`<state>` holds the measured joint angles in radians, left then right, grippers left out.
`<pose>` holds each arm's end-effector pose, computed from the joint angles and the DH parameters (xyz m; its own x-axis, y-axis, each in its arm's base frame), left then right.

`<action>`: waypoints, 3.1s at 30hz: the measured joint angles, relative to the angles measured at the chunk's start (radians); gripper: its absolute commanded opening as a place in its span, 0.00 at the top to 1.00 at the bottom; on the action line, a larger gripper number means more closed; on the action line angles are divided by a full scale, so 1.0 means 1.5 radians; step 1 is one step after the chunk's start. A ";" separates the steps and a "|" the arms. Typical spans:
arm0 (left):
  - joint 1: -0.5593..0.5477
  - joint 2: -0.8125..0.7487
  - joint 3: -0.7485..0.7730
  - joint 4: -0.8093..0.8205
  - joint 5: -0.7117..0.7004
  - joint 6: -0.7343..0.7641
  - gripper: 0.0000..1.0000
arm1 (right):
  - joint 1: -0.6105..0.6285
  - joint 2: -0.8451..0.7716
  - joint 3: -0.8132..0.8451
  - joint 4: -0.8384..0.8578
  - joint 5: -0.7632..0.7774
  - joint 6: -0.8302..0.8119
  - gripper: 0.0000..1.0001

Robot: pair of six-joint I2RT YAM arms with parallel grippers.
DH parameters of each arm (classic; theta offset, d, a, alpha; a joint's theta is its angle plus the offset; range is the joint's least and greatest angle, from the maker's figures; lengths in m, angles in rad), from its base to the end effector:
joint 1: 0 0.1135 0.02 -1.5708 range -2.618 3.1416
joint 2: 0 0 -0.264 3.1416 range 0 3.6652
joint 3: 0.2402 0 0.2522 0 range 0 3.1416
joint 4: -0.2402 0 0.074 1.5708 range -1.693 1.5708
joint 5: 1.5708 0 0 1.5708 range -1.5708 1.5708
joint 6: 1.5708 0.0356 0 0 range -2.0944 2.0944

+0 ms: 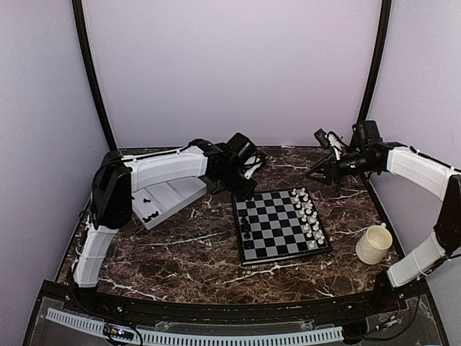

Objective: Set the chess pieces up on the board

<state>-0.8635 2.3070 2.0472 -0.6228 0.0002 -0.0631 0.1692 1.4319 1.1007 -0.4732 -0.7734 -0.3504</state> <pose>0.3373 -0.3945 0.2195 -0.5488 0.5450 -0.6339 0.7271 0.6854 -0.0402 0.2951 0.0756 0.2804 -0.4617 -0.3280 -0.8242 -0.8055 0.5442 0.2346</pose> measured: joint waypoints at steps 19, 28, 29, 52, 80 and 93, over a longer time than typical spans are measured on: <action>0.275 -0.460 -0.527 -0.063 -0.185 0.079 0.49 | -0.038 0.087 0.186 -0.061 0.077 0.008 0.29; 0.379 -0.439 -0.514 -0.024 -0.124 0.190 0.65 | -0.052 0.096 0.193 -0.103 0.018 -0.004 0.31; 0.390 -0.417 -0.500 -0.023 -0.120 0.199 0.66 | -0.052 0.092 0.193 -0.103 0.014 -0.007 0.31; 0.440 -0.349 -0.592 0.139 -0.075 0.507 0.63 | -0.052 0.065 0.147 -0.113 -0.068 -0.040 0.32; 0.455 -0.272 -0.538 0.070 0.028 0.436 0.68 | -0.052 0.064 0.142 -0.119 -0.073 -0.051 0.33; 0.455 -0.258 -0.517 0.045 0.040 0.414 0.79 | -0.052 0.064 0.139 -0.119 -0.075 -0.055 0.34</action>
<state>-0.1806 1.9198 1.2713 -0.5556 0.0608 0.5583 0.0910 1.5276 1.3094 -0.6521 -0.8864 -0.4332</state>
